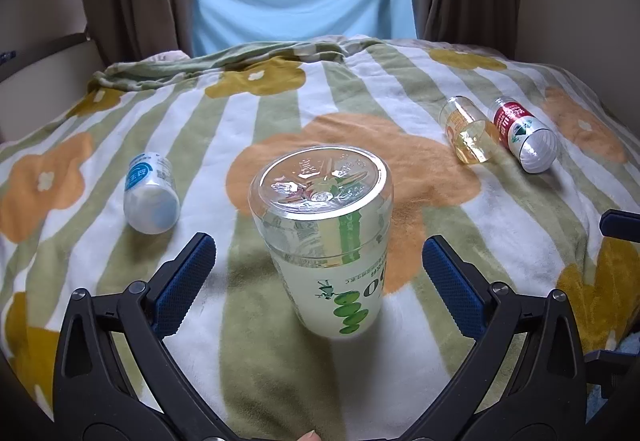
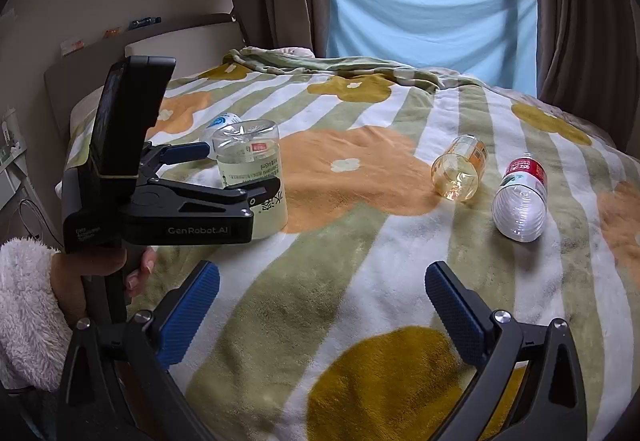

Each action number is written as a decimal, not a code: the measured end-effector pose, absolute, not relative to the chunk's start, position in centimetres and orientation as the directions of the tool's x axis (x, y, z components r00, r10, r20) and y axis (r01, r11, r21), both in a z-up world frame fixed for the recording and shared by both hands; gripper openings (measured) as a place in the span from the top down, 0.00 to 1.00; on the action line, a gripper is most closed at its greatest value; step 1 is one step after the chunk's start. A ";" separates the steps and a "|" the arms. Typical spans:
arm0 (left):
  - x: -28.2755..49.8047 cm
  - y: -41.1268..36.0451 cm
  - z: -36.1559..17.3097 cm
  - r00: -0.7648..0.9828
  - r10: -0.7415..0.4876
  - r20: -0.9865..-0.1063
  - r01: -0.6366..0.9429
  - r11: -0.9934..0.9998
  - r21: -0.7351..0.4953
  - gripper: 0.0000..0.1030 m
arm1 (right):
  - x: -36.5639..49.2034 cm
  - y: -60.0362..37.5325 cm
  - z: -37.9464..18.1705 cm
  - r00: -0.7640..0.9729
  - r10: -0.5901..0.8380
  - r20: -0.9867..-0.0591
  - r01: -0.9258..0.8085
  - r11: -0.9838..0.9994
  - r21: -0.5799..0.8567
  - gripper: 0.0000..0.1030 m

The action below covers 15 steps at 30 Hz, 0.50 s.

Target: Flip cup upside down

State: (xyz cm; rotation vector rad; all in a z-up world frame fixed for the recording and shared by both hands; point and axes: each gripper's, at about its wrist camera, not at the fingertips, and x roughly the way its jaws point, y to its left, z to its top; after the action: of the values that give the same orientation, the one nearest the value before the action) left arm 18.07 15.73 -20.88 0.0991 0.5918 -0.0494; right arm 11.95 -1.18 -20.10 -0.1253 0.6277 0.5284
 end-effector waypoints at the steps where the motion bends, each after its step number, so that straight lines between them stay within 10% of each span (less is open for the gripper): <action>1: 18.0 15.8 -20.7 0.829 -0.020 -0.558 0.074 0.994 0.075 0.00 | 11.9 -1.1 -20.0 0.684 0.432 -0.587 -0.507 0.861 0.043 0.00; 15: 10.3 19.5 -11.0 0.876 -0.005 -0.482 0.040 0.997 0.062 0.00 | 9.3 0.5 -13.1 0.776 0.378 -0.504 -0.449 0.893 -0.021 0.00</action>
State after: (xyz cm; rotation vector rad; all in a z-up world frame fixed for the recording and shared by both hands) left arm 10.35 19.48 -10.97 0.0710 0.5020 -0.0231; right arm 9.33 0.48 -13.09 -0.1431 0.5137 0.4492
